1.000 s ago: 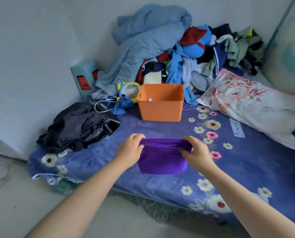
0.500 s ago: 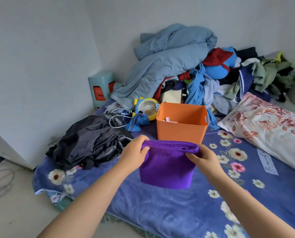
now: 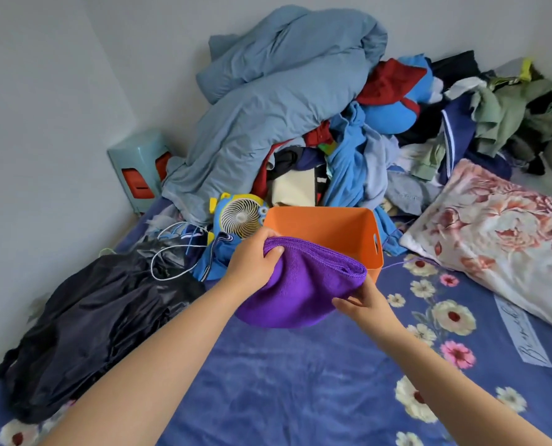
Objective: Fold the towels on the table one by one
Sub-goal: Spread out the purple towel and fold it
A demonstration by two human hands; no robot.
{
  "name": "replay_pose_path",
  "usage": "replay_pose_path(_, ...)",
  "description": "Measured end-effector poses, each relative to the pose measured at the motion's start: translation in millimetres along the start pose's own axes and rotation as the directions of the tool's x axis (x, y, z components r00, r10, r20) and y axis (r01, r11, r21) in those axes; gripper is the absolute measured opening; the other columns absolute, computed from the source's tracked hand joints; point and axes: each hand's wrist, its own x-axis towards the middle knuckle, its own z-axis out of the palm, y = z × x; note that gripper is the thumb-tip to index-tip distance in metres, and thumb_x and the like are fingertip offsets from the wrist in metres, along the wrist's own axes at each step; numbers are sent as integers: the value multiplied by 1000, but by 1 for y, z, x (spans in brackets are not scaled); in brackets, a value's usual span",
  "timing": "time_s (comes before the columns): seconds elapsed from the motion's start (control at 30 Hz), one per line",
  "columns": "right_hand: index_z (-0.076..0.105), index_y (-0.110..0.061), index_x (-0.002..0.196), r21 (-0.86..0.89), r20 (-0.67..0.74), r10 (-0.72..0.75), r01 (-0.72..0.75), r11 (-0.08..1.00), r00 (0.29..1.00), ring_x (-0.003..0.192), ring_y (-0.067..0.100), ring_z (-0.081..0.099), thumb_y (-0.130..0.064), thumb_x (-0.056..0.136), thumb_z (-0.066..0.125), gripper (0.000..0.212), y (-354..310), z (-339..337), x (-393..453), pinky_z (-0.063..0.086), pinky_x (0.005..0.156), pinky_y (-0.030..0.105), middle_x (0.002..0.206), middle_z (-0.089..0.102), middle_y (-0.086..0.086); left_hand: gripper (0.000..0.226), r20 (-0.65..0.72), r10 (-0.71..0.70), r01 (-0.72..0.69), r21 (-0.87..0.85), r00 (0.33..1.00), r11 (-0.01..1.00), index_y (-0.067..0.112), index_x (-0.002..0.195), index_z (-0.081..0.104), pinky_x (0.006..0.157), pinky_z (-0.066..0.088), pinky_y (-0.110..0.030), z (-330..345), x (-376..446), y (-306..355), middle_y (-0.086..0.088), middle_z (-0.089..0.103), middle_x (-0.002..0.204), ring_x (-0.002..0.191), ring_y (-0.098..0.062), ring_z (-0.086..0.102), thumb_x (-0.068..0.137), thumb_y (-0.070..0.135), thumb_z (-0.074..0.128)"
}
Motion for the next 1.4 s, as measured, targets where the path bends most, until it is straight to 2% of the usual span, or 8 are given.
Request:
replay_pose_path(0.17,54,-7,113,-17,-125,27,-29,999,992,76,1,55,7,85,52,31,13,-14,78,42,63,-2,89,59,-6,25,18,12,-12,3,1000,1000,6,113,55,76,31,-13,34,86,-8,-6,62,114,108,-22,55,89,10,54)
replay_pose_path(0.37,54,-15,96,-110,-244,-88,63,992,966,73,-3,48,6,87,47,24,4,-48,167,37,62,-4,79,53,-14,37,-12,-43,43,-53,999,998,3,124,50,92,36,-22,70,171,-25,-14,59,122,115,-26,53,88,9,56)
replay_pose_path(0.53,57,-4,109,-246,-302,-139,64,967,943,84,13,49,6,87,46,27,14,-68,244,35,61,8,92,57,0,27,14,-54,55,-82,998,995,0,114,58,87,37,-23,114,242,-44,-17,64,112,107,-29,57,89,8,53)
replay_pose_path(0.67,54,-4,95,-381,-343,-47,-93,920,938,82,25,49,1,87,46,12,52,-71,298,22,59,25,83,53,7,24,95,-99,103,-39,991,994,-3,109,60,72,33,-23,163,286,-75,-20,66,105,100,-30,59,91,9,51)
replay_pose_path(0.9,46,2,104,-612,-355,294,-458,644,887,108,41,51,-6,91,41,16,157,-67,368,36,78,38,116,55,29,21,428,-320,296,124,845,947,3,96,56,76,38,-33,284,329,-172,-19,60,99,101,-32,55,95,20,45)
replay_pose_path(1.07,44,7,122,-664,-367,560,-631,402,743,119,38,48,-1,87,42,36,218,-63,399,42,93,36,127,51,28,33,556,-417,283,313,720,907,-1,112,52,82,40,-33,366,332,-219,-18,58,119,110,-33,53,96,26,42)
replay_pose_path(1.27,37,8,125,-673,-397,628,-678,296,669,125,36,42,-4,92,38,35,256,-62,424,36,101,35,133,43,26,35,503,-413,266,339,759,902,2,122,46,87,41,-35,415,348,-237,-18,55,125,115,-34,52,97,25,41)
replay_pose_path(1.4,25,3,132,-682,-496,501,-675,281,709,128,38,38,-6,89,45,49,278,-60,423,32,107,43,138,36,27,29,476,-341,228,281,810,932,1,117,46,80,41,-36,434,353,-244,-20,58,117,107,-36,55,96,21,41)
